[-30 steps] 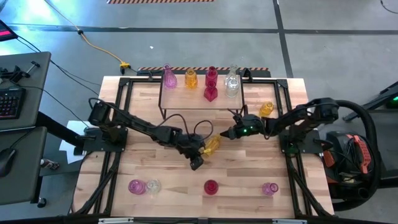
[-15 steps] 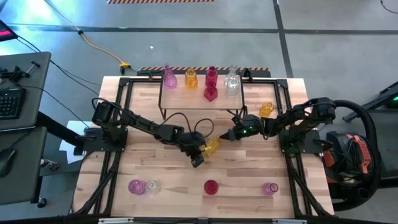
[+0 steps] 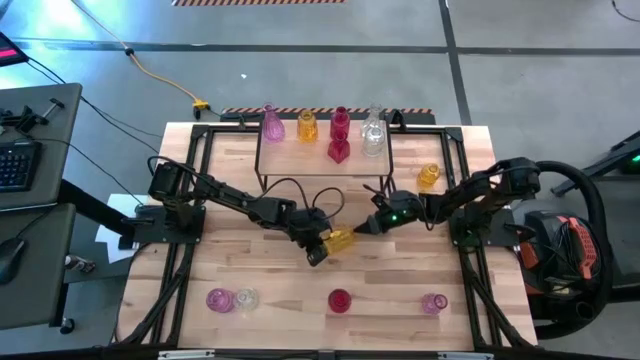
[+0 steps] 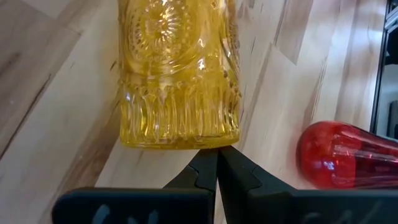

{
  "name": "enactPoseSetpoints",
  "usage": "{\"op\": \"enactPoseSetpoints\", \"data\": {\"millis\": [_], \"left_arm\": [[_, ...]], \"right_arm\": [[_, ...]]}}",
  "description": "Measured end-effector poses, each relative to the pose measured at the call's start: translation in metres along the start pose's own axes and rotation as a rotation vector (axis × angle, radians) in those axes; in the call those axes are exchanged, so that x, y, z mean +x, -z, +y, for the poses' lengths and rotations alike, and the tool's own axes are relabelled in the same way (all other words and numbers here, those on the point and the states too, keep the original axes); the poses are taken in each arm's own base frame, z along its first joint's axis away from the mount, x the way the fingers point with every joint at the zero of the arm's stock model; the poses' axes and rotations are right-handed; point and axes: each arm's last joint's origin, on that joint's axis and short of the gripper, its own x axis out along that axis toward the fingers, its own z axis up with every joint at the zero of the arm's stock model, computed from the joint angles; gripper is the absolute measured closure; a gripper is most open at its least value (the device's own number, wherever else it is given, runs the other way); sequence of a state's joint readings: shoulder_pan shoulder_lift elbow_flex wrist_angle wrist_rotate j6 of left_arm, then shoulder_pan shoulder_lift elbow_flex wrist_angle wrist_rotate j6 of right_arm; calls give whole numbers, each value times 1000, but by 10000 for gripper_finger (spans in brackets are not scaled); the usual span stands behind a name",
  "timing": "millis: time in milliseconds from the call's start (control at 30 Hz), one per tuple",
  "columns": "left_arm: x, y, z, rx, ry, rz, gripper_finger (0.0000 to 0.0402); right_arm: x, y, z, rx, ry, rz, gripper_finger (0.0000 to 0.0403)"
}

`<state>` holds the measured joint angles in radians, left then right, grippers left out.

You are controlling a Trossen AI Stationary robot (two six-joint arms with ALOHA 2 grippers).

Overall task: Sort vases onto shelf
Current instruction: Put the bottom yellow vase on the shelf and align it with the other yellow vase

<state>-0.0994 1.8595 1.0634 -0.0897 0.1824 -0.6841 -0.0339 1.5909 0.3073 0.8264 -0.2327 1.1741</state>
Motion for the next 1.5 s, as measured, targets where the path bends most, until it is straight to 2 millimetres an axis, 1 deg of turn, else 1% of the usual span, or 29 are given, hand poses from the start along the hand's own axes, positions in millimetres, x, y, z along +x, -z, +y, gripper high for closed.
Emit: {"op": "enactPoseSetpoints", "data": {"millis": [100,200,300,433,500,633,767,1000,1267,1367,1500], "left_arm": [[0,0,0,1,0,1,399],[0,0,0,3,0,0,399],[0,0,0,7,0,0,399],[0,0,0,8,0,-3,399],[0,0,0,7,0,1,399],[0,0,0,7,11,9,399],[0,1,0,7,18,16,399],[0,1,-1,6,57,38,399],[-1,0,-2,8,63,34,399],[-6,-2,-4,18,70,23,399],[-19,-6,-4,36,67,15,399]], "right_arm": [[1,3,1,13,2,10,281],[1,5,1,17,15,-3,295],[1,6,1,17,26,-9,325],[1,6,0,25,37,-24,380],[1,6,0,23,32,-23,393],[1,6,0,31,30,-23,387],[1,5,2,40,12,-26,398],[0,4,6,34,-8,-27,399],[-5,4,10,23,-8,-34,401],[-7,3,11,24,-4,-33,402],[-10,2,15,17,-16,-43,402]]}}
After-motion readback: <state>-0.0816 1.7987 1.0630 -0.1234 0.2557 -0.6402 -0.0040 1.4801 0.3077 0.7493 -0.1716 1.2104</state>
